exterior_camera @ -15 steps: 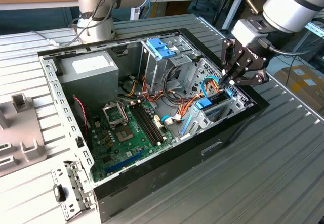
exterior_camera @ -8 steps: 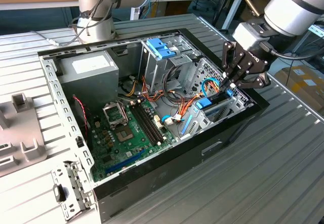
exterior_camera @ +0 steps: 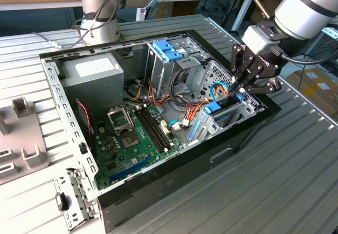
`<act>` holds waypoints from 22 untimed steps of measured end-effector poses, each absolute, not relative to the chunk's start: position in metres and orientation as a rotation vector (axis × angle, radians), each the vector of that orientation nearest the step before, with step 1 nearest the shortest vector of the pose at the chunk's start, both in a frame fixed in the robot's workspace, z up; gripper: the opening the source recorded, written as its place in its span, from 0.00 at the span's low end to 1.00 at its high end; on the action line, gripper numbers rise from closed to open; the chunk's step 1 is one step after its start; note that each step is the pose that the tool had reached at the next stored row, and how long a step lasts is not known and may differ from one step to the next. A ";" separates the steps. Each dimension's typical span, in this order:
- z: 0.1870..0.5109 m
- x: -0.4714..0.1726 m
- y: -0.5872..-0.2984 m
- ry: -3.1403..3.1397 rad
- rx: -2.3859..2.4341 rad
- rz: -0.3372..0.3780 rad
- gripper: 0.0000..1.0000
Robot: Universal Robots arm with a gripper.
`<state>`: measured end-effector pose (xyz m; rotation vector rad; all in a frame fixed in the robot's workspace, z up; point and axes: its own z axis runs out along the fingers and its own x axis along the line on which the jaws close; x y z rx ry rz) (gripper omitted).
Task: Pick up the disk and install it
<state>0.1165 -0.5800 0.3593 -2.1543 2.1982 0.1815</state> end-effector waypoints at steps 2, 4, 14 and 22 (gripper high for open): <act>0.359 0.115 -0.580 2.198 -2.154 0.182 0.16; 0.358 0.114 -0.580 2.198 -2.154 0.182 0.16; 0.356 0.108 -0.580 2.198 -2.154 0.182 0.16; 0.355 0.103 -0.581 2.197 -2.154 0.183 0.16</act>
